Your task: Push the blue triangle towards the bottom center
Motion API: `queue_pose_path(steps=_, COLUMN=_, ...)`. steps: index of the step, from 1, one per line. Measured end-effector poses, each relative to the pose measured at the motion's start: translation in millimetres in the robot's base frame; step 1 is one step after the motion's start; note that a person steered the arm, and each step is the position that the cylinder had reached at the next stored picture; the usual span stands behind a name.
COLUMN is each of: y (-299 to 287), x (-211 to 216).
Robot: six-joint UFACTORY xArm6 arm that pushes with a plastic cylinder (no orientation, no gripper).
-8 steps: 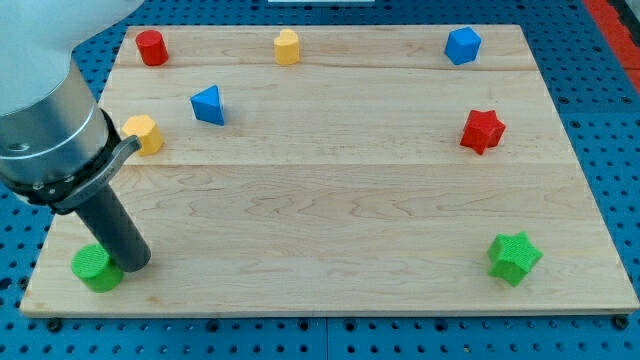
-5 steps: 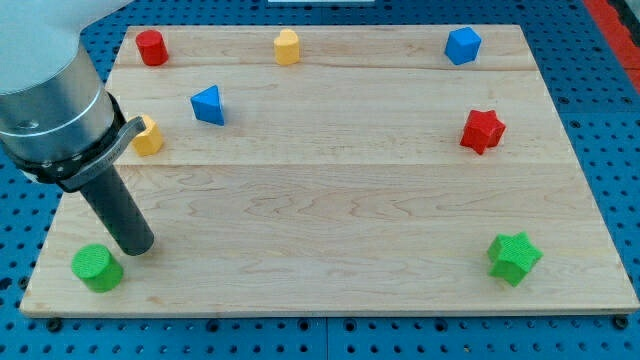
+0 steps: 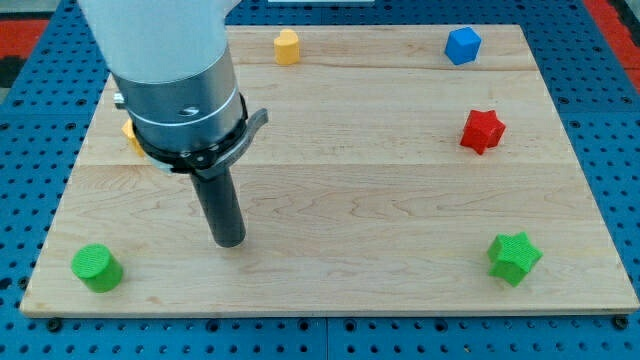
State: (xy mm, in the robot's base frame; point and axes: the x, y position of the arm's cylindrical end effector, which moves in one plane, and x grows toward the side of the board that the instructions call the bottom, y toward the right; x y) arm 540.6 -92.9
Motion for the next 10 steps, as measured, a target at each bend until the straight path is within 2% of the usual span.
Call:
queue_pose_path(steps=3, y=14, x=-2)
queue_pose_path(steps=4, y=76, x=-21)
queue_pose_path(steps=5, y=105, x=-64)
queue_pose_path(steps=6, y=96, x=-143)
queue_pose_path(steps=7, y=57, x=-214)
queue_pose_path(steps=8, y=-31, x=-237)
queue_pose_path(steps=9, y=-96, x=-243)
queue_pose_path(steps=10, y=-108, x=-238)
